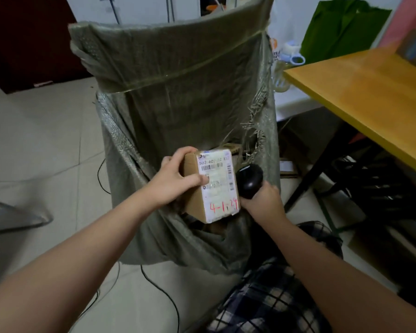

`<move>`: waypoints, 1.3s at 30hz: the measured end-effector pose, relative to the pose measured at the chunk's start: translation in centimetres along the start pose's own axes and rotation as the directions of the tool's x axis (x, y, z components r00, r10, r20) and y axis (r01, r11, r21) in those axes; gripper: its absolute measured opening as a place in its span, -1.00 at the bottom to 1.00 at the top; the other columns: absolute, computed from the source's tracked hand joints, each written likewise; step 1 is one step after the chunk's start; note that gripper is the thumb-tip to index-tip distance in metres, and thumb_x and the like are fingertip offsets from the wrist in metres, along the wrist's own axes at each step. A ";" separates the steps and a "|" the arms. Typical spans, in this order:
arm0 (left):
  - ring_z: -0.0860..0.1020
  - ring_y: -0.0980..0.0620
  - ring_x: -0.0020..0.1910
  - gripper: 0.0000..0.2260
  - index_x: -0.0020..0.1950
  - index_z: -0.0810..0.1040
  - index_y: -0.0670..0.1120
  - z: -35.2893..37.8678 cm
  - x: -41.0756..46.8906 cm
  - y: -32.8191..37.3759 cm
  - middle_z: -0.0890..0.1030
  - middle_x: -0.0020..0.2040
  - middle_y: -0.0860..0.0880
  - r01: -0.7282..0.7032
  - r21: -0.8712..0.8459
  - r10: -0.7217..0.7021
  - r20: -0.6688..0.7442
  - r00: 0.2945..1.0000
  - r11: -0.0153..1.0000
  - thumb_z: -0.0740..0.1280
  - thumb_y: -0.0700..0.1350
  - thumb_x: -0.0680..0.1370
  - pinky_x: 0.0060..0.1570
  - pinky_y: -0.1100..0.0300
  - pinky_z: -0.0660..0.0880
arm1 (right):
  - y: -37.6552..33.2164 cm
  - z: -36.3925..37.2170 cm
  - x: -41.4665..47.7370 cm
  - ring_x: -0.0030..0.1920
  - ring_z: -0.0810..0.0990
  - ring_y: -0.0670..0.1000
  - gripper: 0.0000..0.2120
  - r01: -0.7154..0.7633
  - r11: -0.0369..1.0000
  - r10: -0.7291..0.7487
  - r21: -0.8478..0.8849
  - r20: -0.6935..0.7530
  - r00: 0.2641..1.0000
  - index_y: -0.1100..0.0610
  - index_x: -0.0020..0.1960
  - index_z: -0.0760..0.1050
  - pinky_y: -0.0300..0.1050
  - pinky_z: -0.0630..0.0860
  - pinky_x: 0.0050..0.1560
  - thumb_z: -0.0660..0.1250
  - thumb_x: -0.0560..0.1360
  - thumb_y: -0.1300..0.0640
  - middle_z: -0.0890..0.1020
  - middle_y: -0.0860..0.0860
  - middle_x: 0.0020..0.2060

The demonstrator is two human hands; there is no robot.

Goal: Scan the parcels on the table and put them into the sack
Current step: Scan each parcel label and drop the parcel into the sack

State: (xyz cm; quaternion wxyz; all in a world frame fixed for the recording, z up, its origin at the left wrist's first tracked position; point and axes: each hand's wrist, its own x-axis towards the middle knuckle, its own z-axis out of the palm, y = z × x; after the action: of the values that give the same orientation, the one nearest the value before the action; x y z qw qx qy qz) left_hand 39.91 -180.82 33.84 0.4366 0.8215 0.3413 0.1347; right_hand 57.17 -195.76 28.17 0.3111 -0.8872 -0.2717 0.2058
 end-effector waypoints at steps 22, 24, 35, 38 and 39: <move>0.33 -0.27 0.26 -0.22 0.46 0.25 0.19 1.0 1.4 -5.0 0.25 0.29 -0.18 0.130 0.449 -0.044 -0.197 0.979 0.884 0.50 0.22 0.31 0.33 -0.06 0.30 | 1.9 6.4 1.2 0.05 0.59 0.09 -0.61 0.147 0.804 -0.138 -0.576 0.060 0.989 0.14 0.36 0.23 -0.04 0.51 -0.11 0.24 0.56 0.17 0.57 0.11 0.10; 0.35 -0.27 0.25 -0.22 0.46 0.26 0.19 1.2 1.3 -5.5 0.26 0.28 -0.19 0.124 0.488 -0.040 -0.179 0.983 0.864 0.50 0.23 0.31 0.30 -0.06 0.32 | 2.8 6.1 1.6 0.02 0.59 0.10 -0.58 0.210 0.768 -0.178 -0.605 0.113 0.978 0.14 0.38 0.21 -0.04 0.49 -0.13 0.22 0.56 0.19 0.58 0.12 0.08; 0.30 -0.30 0.34 -0.21 0.51 0.16 0.21 2.4 3.8 -1.7 0.23 0.38 -0.24 0.006 0.709 -0.104 0.095 0.990 0.705 0.44 0.23 0.36 0.33 0.03 0.26 | -0.5 -7.3 -2.0 -0.17 0.71 0.15 -0.62 -0.210 0.250 0.197 0.945 0.163 0.967 0.27 -0.02 0.60 0.02 0.62 -0.16 0.51 0.16 0.36 0.67 0.20 -0.13; 0.29 -0.28 0.32 -0.28 0.51 0.16 0.21 -0.6 2.4 -2.3 0.25 0.38 -0.23 0.076 0.869 -0.229 0.043 0.972 0.489 0.35 0.27 0.41 0.30 0.03 0.29 | -2.4 -10.9 -4.1 -0.20 0.71 0.13 -0.76 -0.011 0.204 0.075 0.979 -0.004 0.997 0.31 -0.02 0.59 -0.05 0.63 -0.24 0.43 0.32 0.43 0.70 0.15 -0.22; 0.31 -0.28 0.29 -0.27 0.51 0.15 0.22 -1.3 2.2 -2.3 0.27 0.37 -0.23 0.109 0.858 -0.251 0.024 0.968 0.502 0.36 0.29 0.40 0.28 0.04 0.29 | -2.6 -11.4 -4.6 -0.24 0.70 0.11 -0.83 0.000 0.235 0.099 0.972 -0.024 0.995 0.32 -0.06 0.59 -0.09 0.62 -0.28 0.39 0.37 0.45 0.69 0.13 -0.28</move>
State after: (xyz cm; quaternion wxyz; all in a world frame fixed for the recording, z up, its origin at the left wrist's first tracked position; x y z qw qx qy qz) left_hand 39.84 -177.63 32.60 0.0150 0.8966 0.4145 -0.1555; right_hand 58.82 -201.86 39.04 0.7965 -0.5210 -0.0456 0.3034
